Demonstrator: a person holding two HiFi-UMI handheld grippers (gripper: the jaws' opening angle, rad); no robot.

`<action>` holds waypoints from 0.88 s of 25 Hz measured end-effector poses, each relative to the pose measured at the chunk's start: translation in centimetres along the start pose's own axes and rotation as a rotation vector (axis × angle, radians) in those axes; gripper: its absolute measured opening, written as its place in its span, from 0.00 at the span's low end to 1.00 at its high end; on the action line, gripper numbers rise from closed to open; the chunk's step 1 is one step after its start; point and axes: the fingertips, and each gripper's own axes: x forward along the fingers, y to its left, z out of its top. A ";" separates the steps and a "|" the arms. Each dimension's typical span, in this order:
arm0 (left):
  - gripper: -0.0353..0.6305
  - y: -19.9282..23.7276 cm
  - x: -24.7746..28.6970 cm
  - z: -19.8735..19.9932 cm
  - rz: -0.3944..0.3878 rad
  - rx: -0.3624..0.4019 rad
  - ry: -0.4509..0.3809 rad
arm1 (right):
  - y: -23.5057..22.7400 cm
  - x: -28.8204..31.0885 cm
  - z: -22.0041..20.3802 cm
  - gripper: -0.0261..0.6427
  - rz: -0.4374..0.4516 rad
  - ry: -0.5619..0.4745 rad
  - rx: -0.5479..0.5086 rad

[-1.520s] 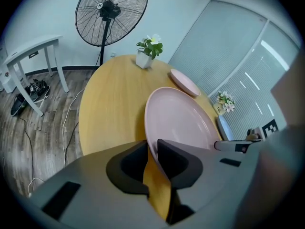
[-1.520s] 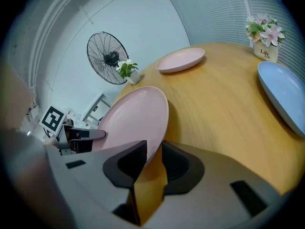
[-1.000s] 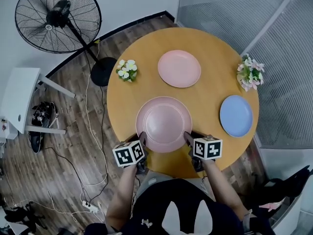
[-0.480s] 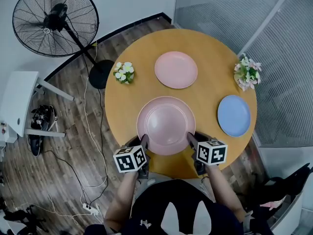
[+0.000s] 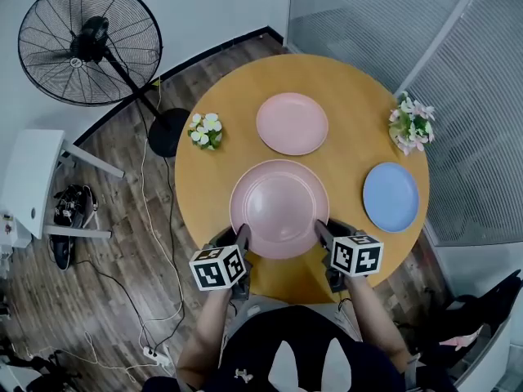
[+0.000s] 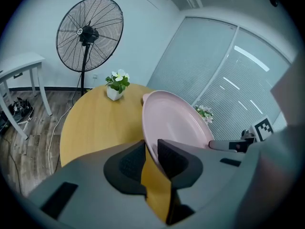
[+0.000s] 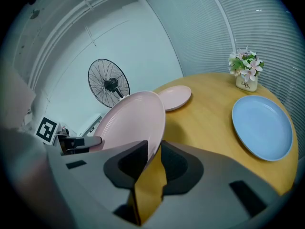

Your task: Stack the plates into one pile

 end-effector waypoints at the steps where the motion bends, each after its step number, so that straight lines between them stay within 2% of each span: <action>1: 0.17 -0.1 0.2 0.3 -0.003 0.004 -0.002 | -0.1 0.1 0.2 0.18 -0.001 -0.005 0.002; 5: 0.17 -0.2 0.8 1.7 -0.015 0.021 -0.009 | -0.2 0.4 1.3 0.18 -0.005 -0.019 0.004; 11: 0.17 -0.6 2.1 3.9 -0.029 0.059 -0.016 | -0.6 1.2 3.4 0.19 -0.017 -0.029 -0.048; 22: 0.17 -1.2 5.6 9.4 -0.041 0.138 -0.041 | -1.6 3.2 9.0 0.20 -0.011 -0.104 -0.062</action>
